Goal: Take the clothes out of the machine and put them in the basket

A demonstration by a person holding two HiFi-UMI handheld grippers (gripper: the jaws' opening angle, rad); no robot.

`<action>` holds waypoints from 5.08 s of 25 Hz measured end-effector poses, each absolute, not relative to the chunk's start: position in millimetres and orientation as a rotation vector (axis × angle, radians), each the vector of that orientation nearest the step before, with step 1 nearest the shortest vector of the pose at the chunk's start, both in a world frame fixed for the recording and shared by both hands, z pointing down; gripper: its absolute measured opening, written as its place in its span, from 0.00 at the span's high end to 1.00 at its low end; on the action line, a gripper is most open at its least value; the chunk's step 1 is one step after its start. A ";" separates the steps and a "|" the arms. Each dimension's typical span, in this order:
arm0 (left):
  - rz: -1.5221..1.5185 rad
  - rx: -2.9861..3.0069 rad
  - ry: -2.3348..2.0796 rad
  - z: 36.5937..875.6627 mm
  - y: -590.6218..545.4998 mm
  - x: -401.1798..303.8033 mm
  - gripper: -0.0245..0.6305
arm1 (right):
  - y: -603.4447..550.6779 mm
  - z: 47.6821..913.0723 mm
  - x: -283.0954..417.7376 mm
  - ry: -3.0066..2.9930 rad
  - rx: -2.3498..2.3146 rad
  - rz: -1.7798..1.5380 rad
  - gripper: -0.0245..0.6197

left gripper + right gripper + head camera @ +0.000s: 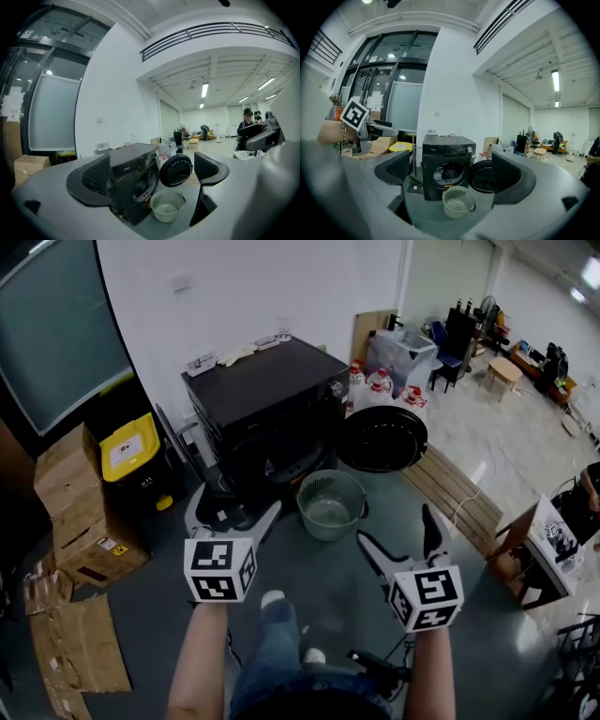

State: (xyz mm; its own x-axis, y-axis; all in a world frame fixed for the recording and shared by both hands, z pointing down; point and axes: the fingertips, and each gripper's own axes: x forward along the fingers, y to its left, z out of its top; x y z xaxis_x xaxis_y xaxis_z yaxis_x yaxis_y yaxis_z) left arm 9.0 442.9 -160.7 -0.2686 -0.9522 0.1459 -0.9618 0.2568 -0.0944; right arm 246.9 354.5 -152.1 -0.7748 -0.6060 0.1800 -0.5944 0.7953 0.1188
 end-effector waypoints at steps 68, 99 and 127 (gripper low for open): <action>0.675 2.091 -1.779 34.0 -44.5 -67.0 0.11 | -42.0 39.2 141.3 -2.244 1.273 0.539 0.18; 0.869 2.007 -1.405 304.1 -17.7 -78.0 0.11 | 6.3 299.7 100.2 -2.019 1.329 1.025 0.18; 1.003 1.874 -1.730 493.0 -123.6 -220.0 0.11 | -59.9 518.1 -5.0 -1.961 1.269 0.946 0.35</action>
State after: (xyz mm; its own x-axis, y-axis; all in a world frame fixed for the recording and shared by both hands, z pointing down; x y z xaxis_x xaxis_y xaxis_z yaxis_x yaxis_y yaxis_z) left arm -220.0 -123.6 493.0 -0.0227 -0.6860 0.7273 -0.9719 -0.1553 -0.1769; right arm -5.0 -59.9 518.1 -0.3530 -0.4917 0.7960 -0.9290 0.2850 -0.2359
